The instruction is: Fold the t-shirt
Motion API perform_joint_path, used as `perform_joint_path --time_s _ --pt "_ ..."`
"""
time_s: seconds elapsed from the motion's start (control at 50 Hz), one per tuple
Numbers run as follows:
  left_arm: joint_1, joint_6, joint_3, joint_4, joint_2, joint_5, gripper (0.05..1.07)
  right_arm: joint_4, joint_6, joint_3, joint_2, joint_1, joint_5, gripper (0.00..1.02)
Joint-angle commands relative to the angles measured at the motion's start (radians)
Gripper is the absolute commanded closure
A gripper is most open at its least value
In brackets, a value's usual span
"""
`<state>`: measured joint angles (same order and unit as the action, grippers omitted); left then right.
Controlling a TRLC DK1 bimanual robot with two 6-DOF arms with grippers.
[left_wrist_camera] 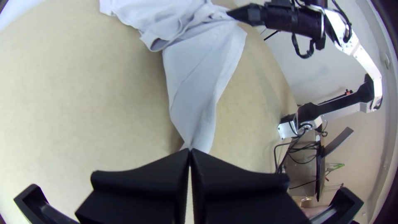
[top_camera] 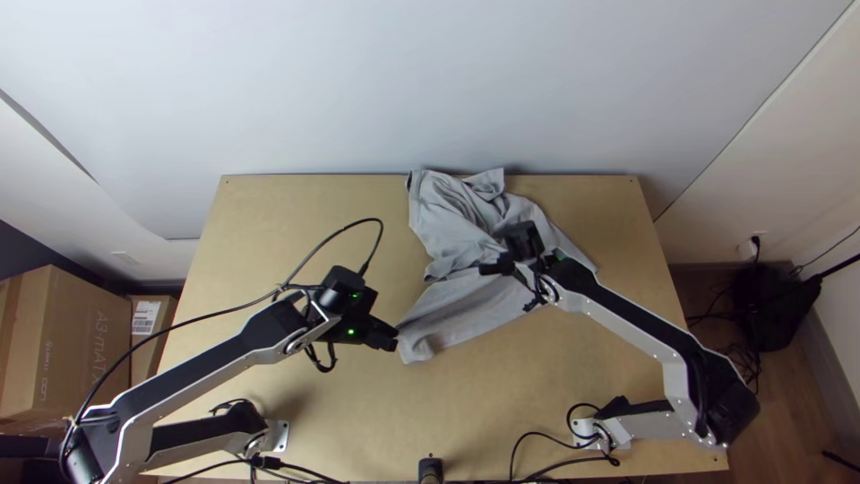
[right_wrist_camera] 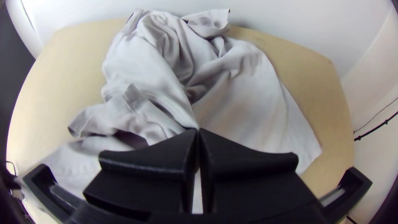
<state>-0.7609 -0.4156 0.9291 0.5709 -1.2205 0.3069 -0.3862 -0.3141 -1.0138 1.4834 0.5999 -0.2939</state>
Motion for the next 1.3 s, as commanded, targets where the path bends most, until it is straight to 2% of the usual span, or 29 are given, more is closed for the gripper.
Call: perform_joint_path --time_s 0.0,0.14,0.16,0.2,0.22,0.3,0.36,0.48,0.64,0.8,0.96,1.14,1.22,1.28 --pt "0.026 0.066 -0.052 0.038 0.046 0.017 1.05 -0.036 -0.029 0.090 -0.060 -0.003 0.027 1.00" --pt "0.034 0.087 -0.099 0.035 0.053 0.017 1.05 -0.039 -0.034 0.164 -0.063 -0.043 0.082 0.99" --pt "0.034 0.087 -0.104 0.034 0.055 0.017 1.05 -0.039 -0.034 0.165 -0.058 -0.049 0.084 0.95" --pt "0.034 0.083 -0.108 0.029 0.055 0.017 1.05 -0.042 -0.034 0.164 -0.052 -0.060 0.084 0.80" --pt "0.034 0.081 -0.110 0.029 0.055 0.017 1.05 -0.046 -0.033 0.161 -0.051 -0.066 0.084 0.78" --pt "0.032 0.075 -0.115 0.024 0.064 0.017 1.05 -0.046 -0.033 0.135 -0.051 -0.098 0.084 0.76" --pt "0.032 0.074 -0.116 0.023 0.072 0.017 1.05 -0.060 -0.029 0.096 -0.055 -0.121 0.084 0.71" --pt "0.037 0.074 -0.118 0.020 0.095 0.017 1.05 -0.177 -0.028 -0.074 -0.048 -0.130 0.098 0.65" --pt "0.035 0.070 -0.128 0.012 0.122 0.014 1.05 -0.266 -0.031 -0.310 0.040 -0.109 0.119 0.65" --pt "0.035 0.055 -0.136 0.011 0.141 0.012 1.05 -0.428 -0.033 -0.526 0.201 -0.083 0.119 0.65" --pt "0.034 0.044 -0.150 0.001 0.167 0.008 1.05 -0.461 -0.062 -0.549 0.245 -0.061 0.124 0.62" --pt "0.040 0.046 -0.161 0.000 0.180 0.006 1.05 -0.678 -0.164 -0.552 0.318 -0.117 0.265 0.62" --pt "0.041 0.047 -0.164 0.000 0.184 0.005 1.05 -0.796 -0.183 -0.551 0.337 -0.146 0.274 0.62" --pt "0.044 0.046 -0.164 0.000 0.187 0.005 1.05 -0.793 -0.169 -0.543 0.305 -0.147 0.272 0.62"
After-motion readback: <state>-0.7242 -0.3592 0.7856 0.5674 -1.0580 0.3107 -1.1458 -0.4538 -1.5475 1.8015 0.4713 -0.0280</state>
